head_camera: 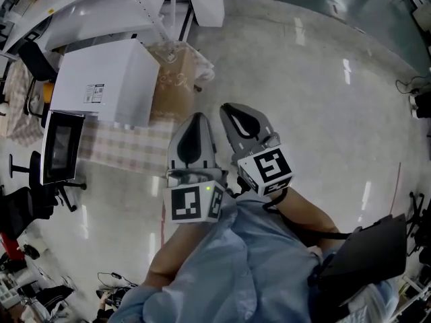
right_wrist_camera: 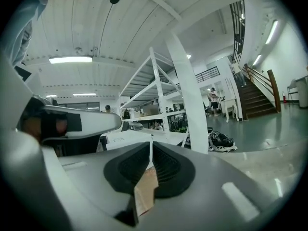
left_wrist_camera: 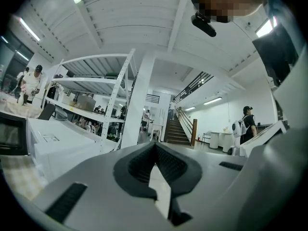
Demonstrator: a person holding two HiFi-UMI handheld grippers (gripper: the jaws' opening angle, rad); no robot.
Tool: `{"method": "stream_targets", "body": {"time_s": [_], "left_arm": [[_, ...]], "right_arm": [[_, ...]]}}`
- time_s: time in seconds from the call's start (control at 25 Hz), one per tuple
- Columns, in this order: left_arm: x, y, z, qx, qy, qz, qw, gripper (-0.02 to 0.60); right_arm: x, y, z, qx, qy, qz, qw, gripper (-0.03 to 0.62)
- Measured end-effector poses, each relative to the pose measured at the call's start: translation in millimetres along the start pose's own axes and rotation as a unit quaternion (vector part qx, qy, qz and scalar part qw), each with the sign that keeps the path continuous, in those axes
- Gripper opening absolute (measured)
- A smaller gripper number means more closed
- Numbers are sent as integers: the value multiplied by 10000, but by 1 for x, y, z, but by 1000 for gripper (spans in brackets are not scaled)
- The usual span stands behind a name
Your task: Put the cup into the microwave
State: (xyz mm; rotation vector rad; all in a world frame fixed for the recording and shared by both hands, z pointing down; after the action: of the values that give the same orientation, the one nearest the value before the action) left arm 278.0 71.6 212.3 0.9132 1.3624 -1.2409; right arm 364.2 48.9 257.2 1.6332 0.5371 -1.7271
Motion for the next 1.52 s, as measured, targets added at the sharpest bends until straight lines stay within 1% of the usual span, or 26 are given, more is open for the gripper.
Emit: {"method": "stream_targets", "body": {"time_s": [0.24,0.36,0.6,0.8,1.04,1.16,1.28,1.36,1.44,1.52], "left_arm": [[7,3,40,194,42,113,9997,8],[11,5,56,288,102,136,9994,8],[17,2,73,486,235,128,9985,8],[20,-16,82,765,318,84,9965,8],[10,-40,100,981,221,43,9949,8],[5,-57,120,1036,184,20,9944,8],[4,-75,144,1083,135,-35,9940,8],[1,-86,160,1093,71,-104,9939,8],[-4,-96,177,1104,-4,-211,9937,8],[-9,-105,195,1125,-63,-299,9932,8]], "right_arm": [[18,31,28,284,94,81,9995,9],[23,46,39,398,106,14,9992,9],[32,64,56,584,106,-62,9982,9],[36,68,75,755,123,-125,9970,9],[26,73,108,972,-14,-140,9952,9],[21,82,131,1002,-76,-107,9949,10],[20,96,157,915,-107,-16,9957,9],[16,105,174,869,-222,83,9959,10],[11,111,191,969,-380,7,9946,9],[8,120,208,1059,-434,-85,9934,11]]}}
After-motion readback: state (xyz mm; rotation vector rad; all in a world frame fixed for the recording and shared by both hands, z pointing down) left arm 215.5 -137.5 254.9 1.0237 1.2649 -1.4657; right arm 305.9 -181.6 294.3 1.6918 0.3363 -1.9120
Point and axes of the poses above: the fingertips, and each gripper's own axes: z forward along the fingers, y to its right, x out of its top, the point moved 4 cm from there along -z, backward along the fingers, and after that the axes turned 7 degrees about x, right-handed, at the moved point
